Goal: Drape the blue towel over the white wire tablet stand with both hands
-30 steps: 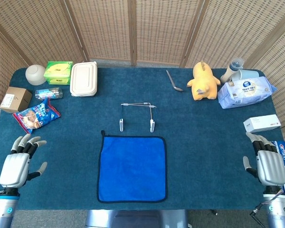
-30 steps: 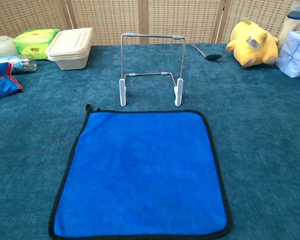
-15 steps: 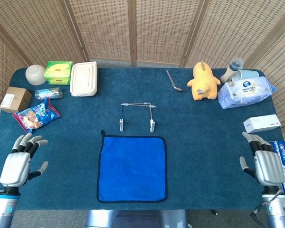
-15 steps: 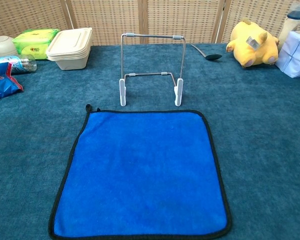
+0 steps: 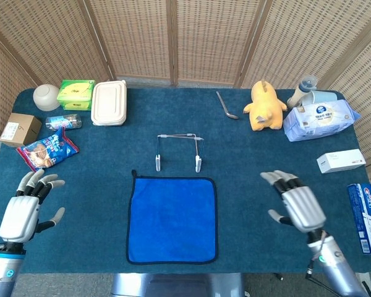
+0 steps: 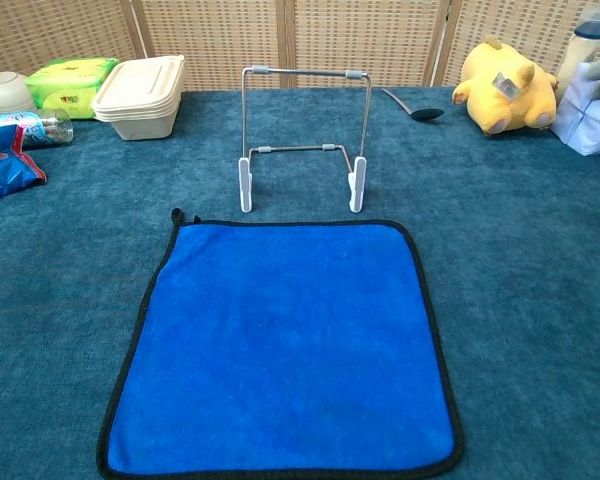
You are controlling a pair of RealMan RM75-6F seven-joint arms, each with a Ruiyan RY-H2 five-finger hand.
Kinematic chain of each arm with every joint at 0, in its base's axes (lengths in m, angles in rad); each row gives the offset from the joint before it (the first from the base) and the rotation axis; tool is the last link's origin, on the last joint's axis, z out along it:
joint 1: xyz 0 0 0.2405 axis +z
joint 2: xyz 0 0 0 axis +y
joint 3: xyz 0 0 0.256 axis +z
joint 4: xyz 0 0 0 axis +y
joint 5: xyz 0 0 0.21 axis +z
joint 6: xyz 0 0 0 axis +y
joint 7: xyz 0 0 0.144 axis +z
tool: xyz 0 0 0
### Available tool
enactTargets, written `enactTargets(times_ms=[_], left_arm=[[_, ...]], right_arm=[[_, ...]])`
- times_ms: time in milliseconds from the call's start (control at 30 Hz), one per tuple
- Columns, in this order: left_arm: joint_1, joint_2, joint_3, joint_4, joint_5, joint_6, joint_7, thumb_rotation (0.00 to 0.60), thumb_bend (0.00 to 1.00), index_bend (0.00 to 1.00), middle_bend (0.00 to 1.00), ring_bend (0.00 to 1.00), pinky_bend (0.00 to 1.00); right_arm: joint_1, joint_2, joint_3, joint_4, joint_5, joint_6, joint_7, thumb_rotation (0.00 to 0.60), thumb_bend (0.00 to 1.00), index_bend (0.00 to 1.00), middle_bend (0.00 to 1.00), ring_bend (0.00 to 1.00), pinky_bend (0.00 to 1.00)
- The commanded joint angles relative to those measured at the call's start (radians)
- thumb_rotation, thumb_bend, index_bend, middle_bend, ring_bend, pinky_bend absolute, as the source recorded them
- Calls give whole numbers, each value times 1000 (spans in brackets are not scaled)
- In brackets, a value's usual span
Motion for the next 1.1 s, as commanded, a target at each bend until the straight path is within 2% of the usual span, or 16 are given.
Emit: enactTargets(times_ms=[33, 333, 400, 567, 733, 1100], left_arm=[[2, 6, 2, -7, 11, 5, -18, 600, 409, 288, 231, 122, 6], [-5, 19, -2, -9, 1, -9, -57, 600, 409, 292, 231, 123, 7], [-2, 20, 1, -9, -2, -10, -57, 600, 409, 291, 231, 123, 7], [3, 26, 5, -9, -5, -7, -59, 600, 410, 290, 230, 123, 8], [5, 29, 8, -8, -3, -7, -60, 600, 410, 290, 229, 123, 7], [0, 23, 8, -12, -1, -15, -50, 600, 409, 289, 228, 123, 7]], right_arm=[[57, -52, -8, 51, -57, -46, 15, 600, 142, 139, 207, 169, 220], [211, -201, -33, 188, -195, -145, 64, 600, 141, 137, 206, 138, 212], [251, -255, -29, 249, -227, -148, 80, 600, 141, 137, 205, 135, 210], [298, -323, -45, 347, -258, -141, 116, 600, 142, 135, 204, 122, 208], [322, -371, -68, 439, -277, -122, 128, 600, 142, 135, 204, 111, 205], [342, -439, -117, 569, -275, -87, 171, 600, 142, 134, 202, 68, 179]])
